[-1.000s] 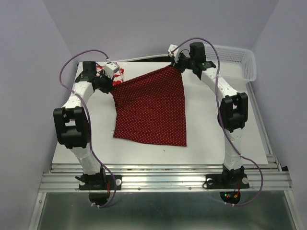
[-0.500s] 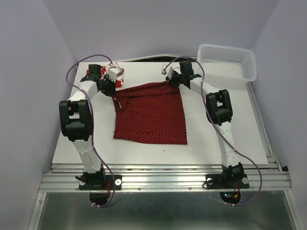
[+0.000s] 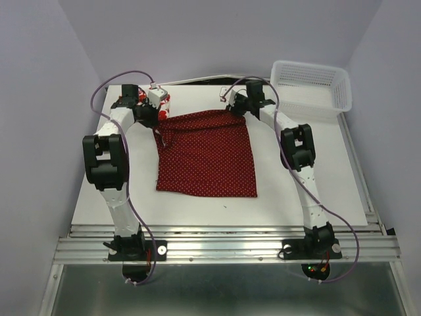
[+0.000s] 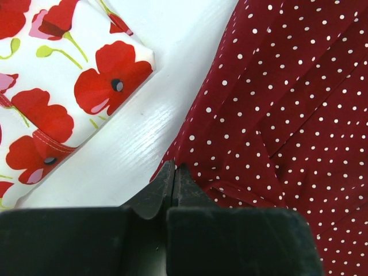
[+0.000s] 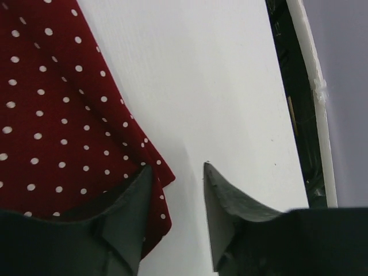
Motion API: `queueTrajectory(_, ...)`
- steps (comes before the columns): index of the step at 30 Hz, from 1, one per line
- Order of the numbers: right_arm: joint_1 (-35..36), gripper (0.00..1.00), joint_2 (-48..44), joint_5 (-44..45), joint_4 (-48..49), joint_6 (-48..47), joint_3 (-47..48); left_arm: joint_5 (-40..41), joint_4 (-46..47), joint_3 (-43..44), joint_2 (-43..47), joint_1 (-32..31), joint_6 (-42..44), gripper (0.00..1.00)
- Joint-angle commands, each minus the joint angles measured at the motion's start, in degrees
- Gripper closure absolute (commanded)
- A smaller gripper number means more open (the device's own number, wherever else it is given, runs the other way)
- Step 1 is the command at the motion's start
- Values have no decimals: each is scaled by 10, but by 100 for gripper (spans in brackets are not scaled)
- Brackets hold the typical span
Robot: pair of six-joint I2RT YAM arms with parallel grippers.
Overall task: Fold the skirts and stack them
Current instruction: Fold the skirt
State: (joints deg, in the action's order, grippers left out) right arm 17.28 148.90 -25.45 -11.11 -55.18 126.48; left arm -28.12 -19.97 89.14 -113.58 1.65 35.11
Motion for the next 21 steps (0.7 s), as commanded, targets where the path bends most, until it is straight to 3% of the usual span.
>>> queueTrajectory(1, -4, 58, 42, -22, -96, -83, 72, 1, -12, 31, -7, 2, 2, 100)
queueTrajectory(6, -4, 83, 54, -24, -149, -157, 76, 2, -14, 35, -8, 2, 3, 100)
queueTrajectory(7, -4, 95, 52, -19, -152, -164, 69, 1, -16, 36, -8, 2, 4, 100)
queueTrajectory(8, -4, 99, 49, -16, -148, -165, 64, 1, -17, 36, -7, 2, 4, 100)
queueTrajectory(21, -4, 99, -23, 27, 36, -12, 79, 23, 9, 35, 10, 2, -21, 100)
